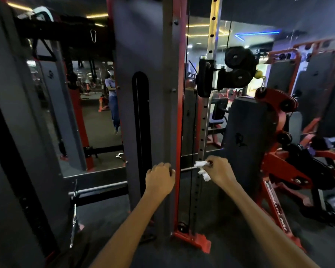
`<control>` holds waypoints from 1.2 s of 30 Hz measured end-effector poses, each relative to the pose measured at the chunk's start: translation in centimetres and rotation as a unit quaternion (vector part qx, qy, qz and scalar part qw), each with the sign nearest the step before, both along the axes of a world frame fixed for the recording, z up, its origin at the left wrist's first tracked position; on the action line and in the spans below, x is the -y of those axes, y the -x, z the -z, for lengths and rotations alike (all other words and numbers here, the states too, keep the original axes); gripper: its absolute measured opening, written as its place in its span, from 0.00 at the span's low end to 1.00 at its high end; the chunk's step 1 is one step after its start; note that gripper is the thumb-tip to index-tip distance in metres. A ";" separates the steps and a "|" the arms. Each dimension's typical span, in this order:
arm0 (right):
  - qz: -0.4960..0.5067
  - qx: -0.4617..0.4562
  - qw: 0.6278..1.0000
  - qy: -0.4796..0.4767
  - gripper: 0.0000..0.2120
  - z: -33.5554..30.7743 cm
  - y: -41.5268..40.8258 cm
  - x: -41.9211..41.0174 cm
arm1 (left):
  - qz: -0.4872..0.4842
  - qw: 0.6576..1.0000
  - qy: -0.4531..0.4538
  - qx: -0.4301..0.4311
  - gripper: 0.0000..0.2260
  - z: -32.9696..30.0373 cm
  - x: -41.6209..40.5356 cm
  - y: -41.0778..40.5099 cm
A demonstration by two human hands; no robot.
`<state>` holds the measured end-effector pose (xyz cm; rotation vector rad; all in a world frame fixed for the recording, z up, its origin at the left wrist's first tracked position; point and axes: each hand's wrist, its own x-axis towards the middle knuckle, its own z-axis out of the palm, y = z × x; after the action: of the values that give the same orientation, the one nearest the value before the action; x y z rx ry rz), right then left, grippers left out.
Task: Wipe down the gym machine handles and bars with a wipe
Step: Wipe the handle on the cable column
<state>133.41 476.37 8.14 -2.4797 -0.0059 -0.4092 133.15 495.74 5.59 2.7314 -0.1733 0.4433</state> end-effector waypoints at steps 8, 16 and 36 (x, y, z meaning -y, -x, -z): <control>0.079 0.101 0.983 -0.130 0.07 -2.2 -16.0 0.2 | 0.051 0.998 0.028 0.010 0.13 -1.2 0.5 -18.3; 0.233 0.242 0.910 -0.244 0.07 -7.1 -29.9 2.0 | 0.171 0.973 0.131 0.079 0.19 -4.4 -0.2 -36.0; 0.180 0.556 0.802 0.124 0.28 -15.3 -42.3 2.2 | 0.447 0.791 0.267 0.322 0.24 -21.1 17.2 -59.9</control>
<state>175.76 474.19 23.40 -2.0820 -0.0698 -2.0691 193.05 478.52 26.73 1.5767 -1.2309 0.9150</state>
